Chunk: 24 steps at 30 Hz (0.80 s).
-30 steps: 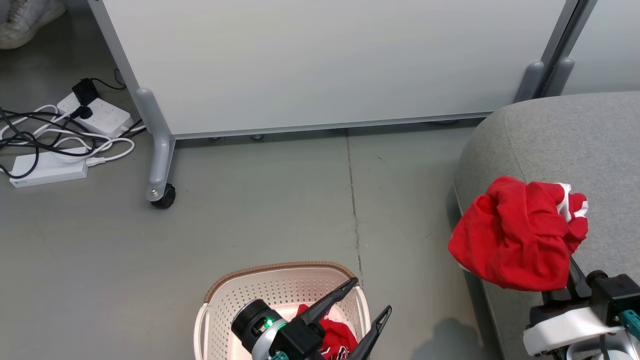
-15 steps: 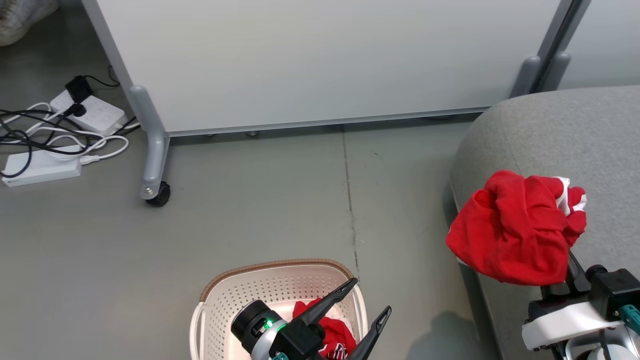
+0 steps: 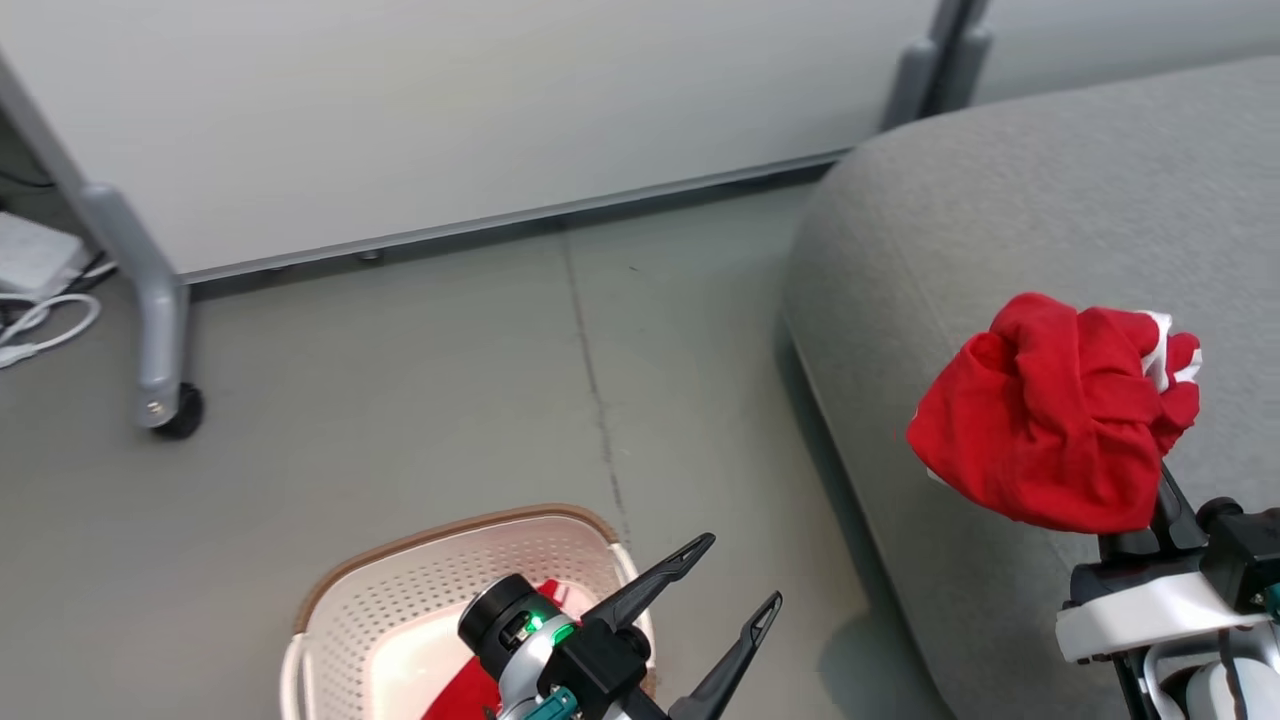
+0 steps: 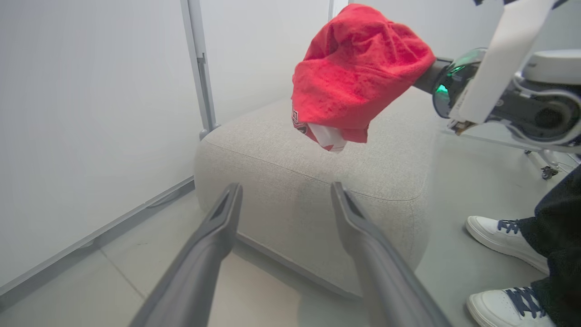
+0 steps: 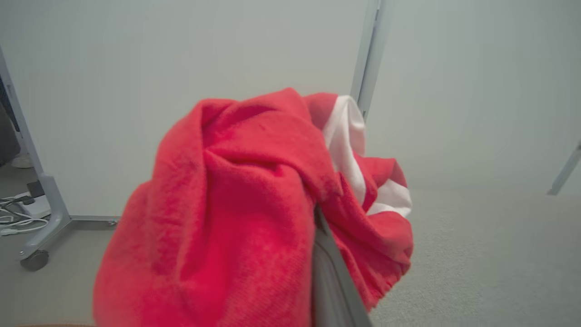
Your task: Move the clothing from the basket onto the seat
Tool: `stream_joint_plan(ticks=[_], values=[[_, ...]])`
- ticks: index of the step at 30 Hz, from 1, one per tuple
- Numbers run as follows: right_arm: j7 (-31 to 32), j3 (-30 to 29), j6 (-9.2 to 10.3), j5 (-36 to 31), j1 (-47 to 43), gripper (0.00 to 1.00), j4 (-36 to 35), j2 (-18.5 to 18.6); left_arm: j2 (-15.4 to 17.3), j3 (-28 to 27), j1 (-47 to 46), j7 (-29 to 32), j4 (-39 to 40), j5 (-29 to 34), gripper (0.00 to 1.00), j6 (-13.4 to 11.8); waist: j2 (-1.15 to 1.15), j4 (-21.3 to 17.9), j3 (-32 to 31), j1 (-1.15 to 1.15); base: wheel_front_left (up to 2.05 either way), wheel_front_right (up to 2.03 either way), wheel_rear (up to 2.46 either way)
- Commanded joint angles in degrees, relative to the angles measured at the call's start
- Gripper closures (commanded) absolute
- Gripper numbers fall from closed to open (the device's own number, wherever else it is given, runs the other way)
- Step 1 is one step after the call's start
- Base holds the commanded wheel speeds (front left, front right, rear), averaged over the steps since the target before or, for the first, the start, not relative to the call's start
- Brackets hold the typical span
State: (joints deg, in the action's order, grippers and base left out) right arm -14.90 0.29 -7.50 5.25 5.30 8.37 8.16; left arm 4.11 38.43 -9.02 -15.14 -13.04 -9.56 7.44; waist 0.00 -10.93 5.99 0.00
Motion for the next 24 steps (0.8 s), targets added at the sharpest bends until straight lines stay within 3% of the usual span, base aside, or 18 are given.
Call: stream_joint_plan(ticks=[1,18,24], values=[[-0.19,-0.48,0.0,-0.24,0.57,1.0,-0.24,-0.1,0.36,0.14,-1.24,-0.01,0.06,0.31,0.0,0.02,0.0,-3.51,1.72,0.0,0.0,0.0,0.0],[-0.2,-1.73,0.0,-0.69,0.5,1.0,0.52,-2.59,1.53,1.54,-2.8,-0.01,-0.51,-0.05,0.0,0.02,0.0,-18.25,3.19,0.0,0.0,0.0,0.0],[-0.2,-4.55,0.0,-0.71,-1.26,1.0,-0.68,-3.33,1.56,4.37,-4.37,-0.01,-1.09,-1.09,0.0,0.02,0.0,-19.37,3.47,0.0,0.0,0.0,0.0]])
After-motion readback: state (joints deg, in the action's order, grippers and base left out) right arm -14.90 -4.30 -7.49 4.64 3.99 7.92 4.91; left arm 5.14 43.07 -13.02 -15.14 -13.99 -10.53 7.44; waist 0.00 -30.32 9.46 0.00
